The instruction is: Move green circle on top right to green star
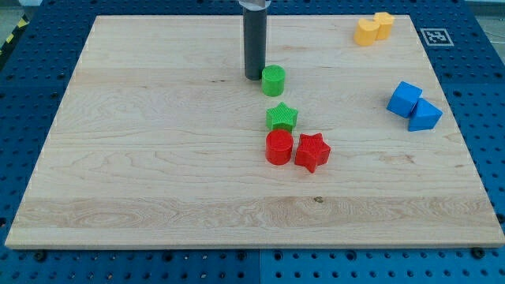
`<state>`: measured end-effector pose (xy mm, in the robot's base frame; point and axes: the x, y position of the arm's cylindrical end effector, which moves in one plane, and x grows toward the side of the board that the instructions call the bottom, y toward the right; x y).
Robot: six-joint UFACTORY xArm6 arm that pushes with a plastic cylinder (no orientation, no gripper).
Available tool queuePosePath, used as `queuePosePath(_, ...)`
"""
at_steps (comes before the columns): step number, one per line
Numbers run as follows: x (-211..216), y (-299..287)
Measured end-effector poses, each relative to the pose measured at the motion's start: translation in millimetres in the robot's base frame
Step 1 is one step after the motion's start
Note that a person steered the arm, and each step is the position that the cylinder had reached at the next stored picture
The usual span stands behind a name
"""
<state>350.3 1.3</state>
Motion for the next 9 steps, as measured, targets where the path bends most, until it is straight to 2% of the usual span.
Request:
queuePosePath(1,0.1,11.3)
queuePosePath(2,0.1,75.6)
queuePosePath(3,0.1,100.4)
queuePosePath(9,27.1,120.6)
